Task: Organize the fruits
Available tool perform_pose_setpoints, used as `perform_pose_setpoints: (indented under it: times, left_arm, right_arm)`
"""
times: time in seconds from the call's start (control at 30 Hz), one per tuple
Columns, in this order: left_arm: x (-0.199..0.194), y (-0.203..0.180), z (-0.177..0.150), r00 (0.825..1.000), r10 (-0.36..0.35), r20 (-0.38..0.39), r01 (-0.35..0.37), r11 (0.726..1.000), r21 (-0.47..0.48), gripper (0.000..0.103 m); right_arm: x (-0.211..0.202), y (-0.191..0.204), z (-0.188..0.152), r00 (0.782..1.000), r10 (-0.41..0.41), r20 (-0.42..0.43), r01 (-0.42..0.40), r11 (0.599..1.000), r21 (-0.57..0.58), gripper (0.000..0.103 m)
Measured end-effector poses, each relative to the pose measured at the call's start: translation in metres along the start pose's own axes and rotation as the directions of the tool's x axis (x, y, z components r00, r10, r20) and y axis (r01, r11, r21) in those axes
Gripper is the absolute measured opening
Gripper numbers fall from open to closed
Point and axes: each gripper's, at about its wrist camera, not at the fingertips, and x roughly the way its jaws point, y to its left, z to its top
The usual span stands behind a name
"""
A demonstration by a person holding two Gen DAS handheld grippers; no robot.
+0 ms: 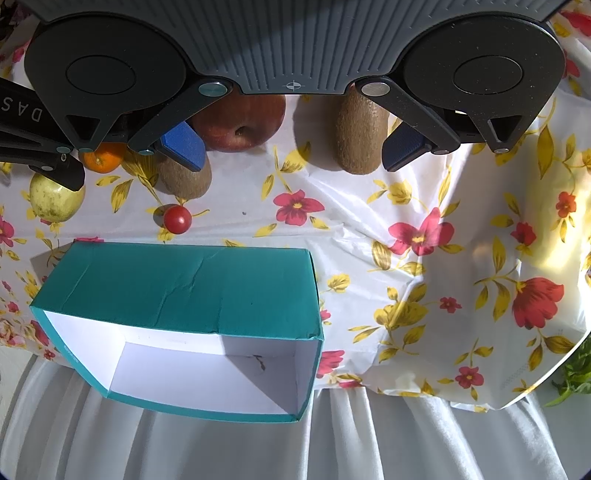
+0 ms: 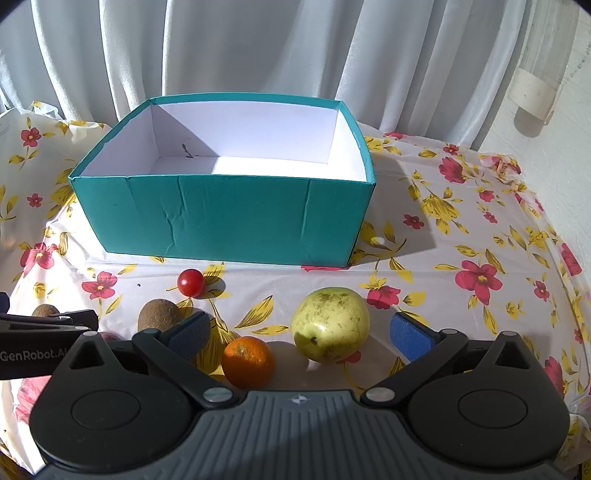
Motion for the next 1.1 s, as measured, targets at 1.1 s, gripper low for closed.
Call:
perform_pose_setpoints:
  times: [1.1]
  left_arm:
    - [-0.003,0.058,-0.032,0.977,-0.199,0.082,0.202,0.979,-0.027,0.103]
  right_arm:
    - [-0.017,-0.018,-0.012,0.969,0.174,0.173,-0.176,0.984,-0.002,0.103]
